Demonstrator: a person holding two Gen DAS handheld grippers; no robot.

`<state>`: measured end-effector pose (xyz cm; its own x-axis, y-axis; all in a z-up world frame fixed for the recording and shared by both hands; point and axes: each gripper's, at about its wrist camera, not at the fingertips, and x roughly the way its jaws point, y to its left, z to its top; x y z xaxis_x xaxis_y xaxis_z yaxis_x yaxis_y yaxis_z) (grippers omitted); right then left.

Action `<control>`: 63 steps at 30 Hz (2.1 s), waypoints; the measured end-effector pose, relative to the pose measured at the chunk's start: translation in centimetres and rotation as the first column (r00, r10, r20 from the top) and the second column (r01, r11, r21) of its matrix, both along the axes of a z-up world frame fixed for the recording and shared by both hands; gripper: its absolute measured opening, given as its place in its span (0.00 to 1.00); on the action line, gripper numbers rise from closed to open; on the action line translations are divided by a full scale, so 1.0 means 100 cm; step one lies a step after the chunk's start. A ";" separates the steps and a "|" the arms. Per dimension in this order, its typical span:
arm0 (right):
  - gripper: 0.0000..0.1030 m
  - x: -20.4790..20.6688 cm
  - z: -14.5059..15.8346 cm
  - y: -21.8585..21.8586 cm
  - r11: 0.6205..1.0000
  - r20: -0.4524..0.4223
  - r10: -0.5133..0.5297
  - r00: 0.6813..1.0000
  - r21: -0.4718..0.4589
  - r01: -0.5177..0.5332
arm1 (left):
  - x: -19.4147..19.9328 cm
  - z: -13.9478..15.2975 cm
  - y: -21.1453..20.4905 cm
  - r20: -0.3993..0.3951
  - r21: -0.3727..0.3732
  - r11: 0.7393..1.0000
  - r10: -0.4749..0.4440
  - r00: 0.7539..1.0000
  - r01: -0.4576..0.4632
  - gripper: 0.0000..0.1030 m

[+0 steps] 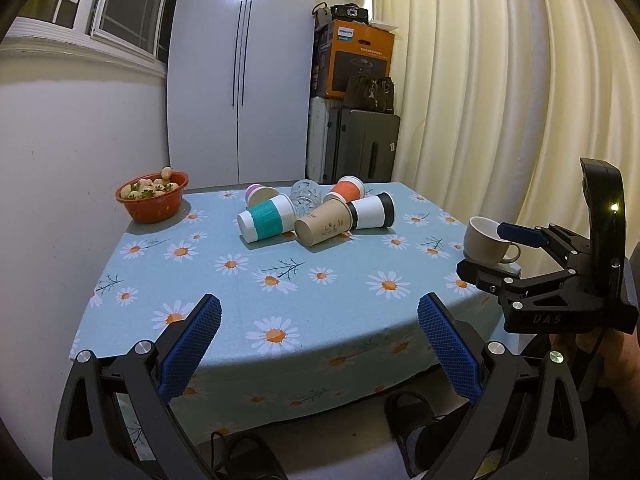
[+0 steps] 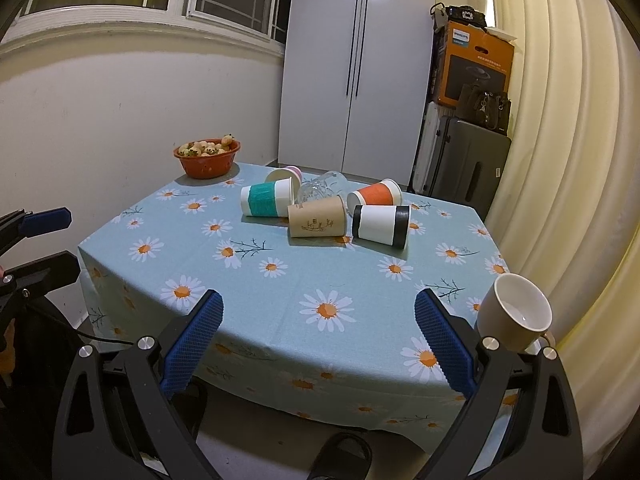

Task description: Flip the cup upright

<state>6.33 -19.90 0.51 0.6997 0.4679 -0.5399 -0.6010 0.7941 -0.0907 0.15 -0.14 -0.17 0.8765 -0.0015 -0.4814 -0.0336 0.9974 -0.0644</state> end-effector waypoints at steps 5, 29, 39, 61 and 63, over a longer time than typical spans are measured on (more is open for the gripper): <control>0.93 0.000 0.000 0.001 1.000 0.000 0.000 1.000 -0.002 0.000 | -0.001 0.000 0.000 0.003 0.004 1.000 0.001 1.000 -0.001 0.94; 0.93 -0.001 -0.002 0.004 1.000 0.002 0.002 1.000 -0.007 -0.002 | -0.001 0.002 0.000 0.006 0.000 1.000 0.003 1.000 -0.003 0.94; 0.93 0.000 -0.004 0.003 1.000 -0.002 0.005 1.000 -0.009 -0.005 | -0.001 0.003 0.000 0.004 0.002 1.000 0.002 1.000 -0.002 0.94; 0.93 0.030 0.002 -0.016 0.997 -0.136 -0.025 0.990 0.066 0.034 | 0.051 0.023 -0.009 -0.050 0.113 0.973 -0.199 0.979 0.204 0.94; 0.93 0.037 0.002 -0.016 0.997 -0.166 -0.025 0.986 0.074 0.038 | 0.066 0.029 -0.011 -0.074 0.137 0.961 -0.230 0.970 0.238 0.94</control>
<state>10.05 -21.51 0.70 0.6192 0.4912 -0.6126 -0.5770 0.8138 0.0695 6.78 -1.24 2.74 0.8314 -0.1307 -0.5401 0.2027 0.9763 0.0757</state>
